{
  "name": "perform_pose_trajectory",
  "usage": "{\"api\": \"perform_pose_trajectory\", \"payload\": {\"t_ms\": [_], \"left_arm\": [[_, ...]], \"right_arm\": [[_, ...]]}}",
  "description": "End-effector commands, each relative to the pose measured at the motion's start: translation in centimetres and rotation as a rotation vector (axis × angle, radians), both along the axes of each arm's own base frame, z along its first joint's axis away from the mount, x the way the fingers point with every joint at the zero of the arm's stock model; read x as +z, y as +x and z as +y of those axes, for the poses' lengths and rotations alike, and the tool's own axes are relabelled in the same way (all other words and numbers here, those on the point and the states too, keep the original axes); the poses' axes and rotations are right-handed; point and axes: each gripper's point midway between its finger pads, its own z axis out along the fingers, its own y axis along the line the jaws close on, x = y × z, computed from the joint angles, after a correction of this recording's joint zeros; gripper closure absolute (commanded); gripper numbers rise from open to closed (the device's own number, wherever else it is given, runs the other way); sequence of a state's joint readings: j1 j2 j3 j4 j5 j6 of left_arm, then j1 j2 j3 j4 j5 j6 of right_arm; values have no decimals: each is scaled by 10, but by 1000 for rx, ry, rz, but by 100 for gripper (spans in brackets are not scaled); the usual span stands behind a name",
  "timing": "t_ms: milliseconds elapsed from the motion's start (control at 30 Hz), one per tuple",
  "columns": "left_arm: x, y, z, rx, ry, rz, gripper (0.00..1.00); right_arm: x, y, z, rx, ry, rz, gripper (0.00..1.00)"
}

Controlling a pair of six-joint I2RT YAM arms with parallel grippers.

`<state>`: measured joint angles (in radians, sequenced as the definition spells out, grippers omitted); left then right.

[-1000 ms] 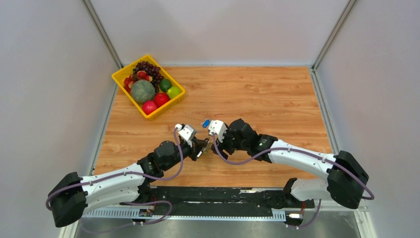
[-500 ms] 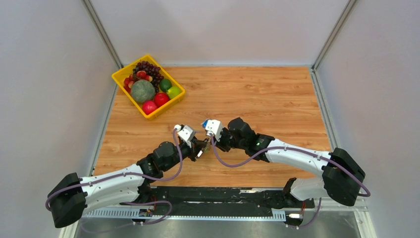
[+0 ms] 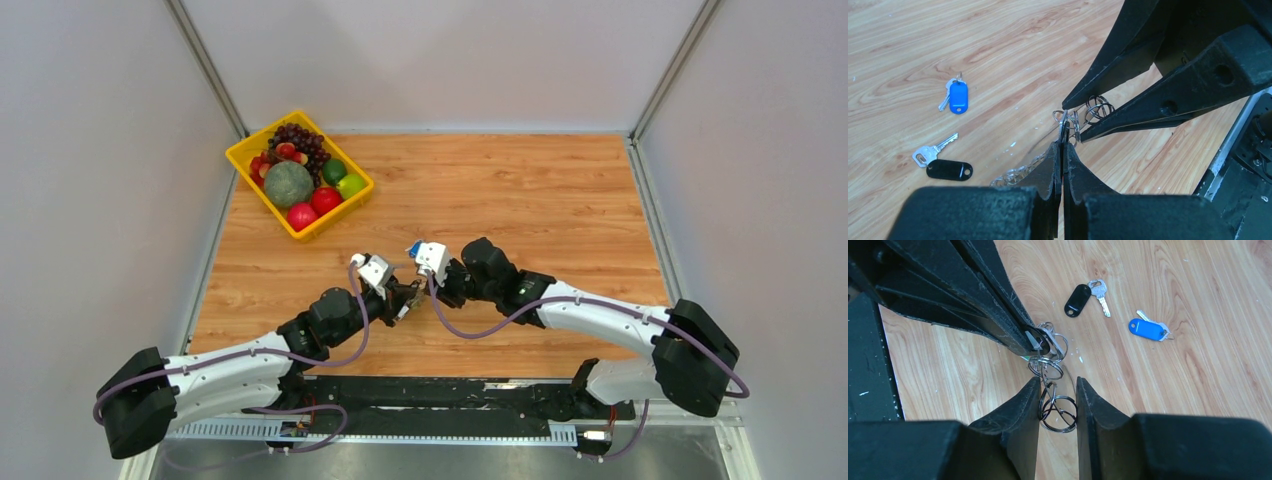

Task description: Remove the keys from the keyring

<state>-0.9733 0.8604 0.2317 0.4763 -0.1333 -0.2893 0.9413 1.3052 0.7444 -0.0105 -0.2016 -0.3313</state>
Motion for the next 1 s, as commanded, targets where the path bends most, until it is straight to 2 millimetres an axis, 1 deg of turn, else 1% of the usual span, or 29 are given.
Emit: {"api": "perform_pose_trajectory", "payload": {"t_ms": [0,133,333,467,633,800,967], "left_arm": [[17,3,-1,12,-61,-33,100],[30,2,2,15,-87,-49,100],[57,-6,6,-6,-163,-85,100],[64,-9,7,-14,-176,-88,99],[73,-13,8,-24,-212,-85,96],[87,-18,9,-42,-253,-104,96],[92,-21,9,-55,-293,-110,95]], "right_arm": [[31,-5,6,28,101,-30,100],[45,-8,4,29,136,-48,100],[64,-12,1,26,186,-64,100],[74,-16,-1,30,216,-69,100],[93,-19,-4,27,268,-88,100],[112,-21,-8,15,321,-104,100],[129,-25,-10,0,389,-98,100]]}}
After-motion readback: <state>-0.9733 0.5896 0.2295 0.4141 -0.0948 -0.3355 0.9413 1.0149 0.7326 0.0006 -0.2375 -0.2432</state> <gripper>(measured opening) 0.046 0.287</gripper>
